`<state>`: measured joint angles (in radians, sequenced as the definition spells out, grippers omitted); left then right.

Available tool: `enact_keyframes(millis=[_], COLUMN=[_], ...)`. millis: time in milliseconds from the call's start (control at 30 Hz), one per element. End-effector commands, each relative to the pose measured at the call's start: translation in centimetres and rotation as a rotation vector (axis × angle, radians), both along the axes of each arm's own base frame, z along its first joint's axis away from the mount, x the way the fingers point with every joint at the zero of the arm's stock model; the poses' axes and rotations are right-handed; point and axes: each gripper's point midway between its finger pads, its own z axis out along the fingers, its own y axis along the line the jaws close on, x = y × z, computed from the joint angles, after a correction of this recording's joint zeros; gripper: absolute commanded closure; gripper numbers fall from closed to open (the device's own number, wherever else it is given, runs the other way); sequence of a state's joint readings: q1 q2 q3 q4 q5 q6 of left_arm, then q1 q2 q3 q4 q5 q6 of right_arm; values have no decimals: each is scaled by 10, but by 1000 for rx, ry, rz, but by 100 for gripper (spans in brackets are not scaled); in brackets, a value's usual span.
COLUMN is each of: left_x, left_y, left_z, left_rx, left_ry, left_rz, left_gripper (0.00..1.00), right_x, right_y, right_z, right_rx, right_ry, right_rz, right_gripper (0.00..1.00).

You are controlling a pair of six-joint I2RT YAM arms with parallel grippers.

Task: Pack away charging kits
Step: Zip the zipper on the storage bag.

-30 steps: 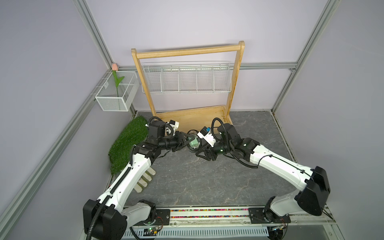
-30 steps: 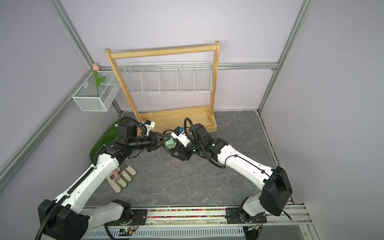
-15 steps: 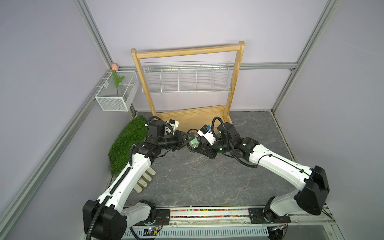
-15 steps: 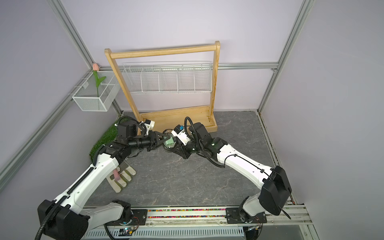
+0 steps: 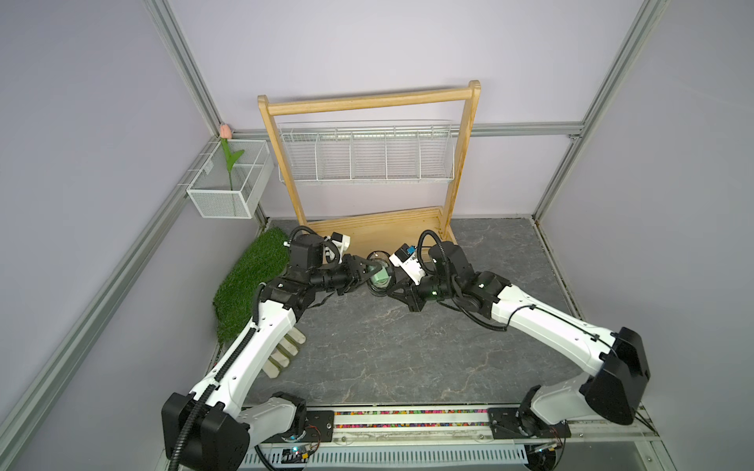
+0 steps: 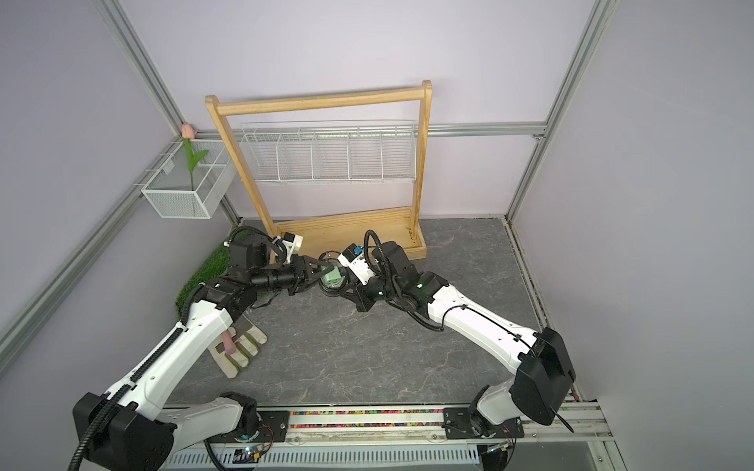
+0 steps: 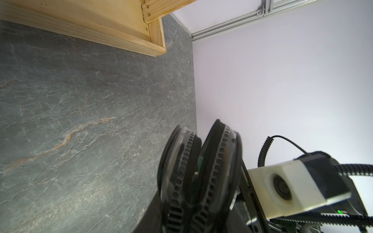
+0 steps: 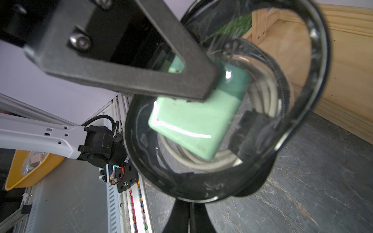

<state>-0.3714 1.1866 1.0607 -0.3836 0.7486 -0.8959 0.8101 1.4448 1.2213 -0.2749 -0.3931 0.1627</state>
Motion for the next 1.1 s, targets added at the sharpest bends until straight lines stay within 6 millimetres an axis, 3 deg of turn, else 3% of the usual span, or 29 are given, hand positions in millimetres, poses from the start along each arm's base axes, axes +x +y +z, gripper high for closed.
enact_keyframes(millis=[0,333,600,933,1067], left_x=[-3,-8,-6,-19,-22], left_y=[-3,-4,-2,-4,-5], left_z=[18,8,-1,-13,-20], left_rx=[-30,-13,6,36,49], left_ry=[-26,-9,1,1,-8], left_rz=[-32,-57,-55,-142,-168], left_gripper=[100,100,100,100,100], right_x=[6,21,26,28,20], right_y=[-10,-32,-50,-50,-45], right_z=[7,-6,-6,8,12], right_rx=[-13,-148,-218,-249,-259], right_ry=[-82,-157,-216,-300,-315], right_rz=[-56,-144,-185,-140,-57], right_gripper=[94,94,94,94,94])
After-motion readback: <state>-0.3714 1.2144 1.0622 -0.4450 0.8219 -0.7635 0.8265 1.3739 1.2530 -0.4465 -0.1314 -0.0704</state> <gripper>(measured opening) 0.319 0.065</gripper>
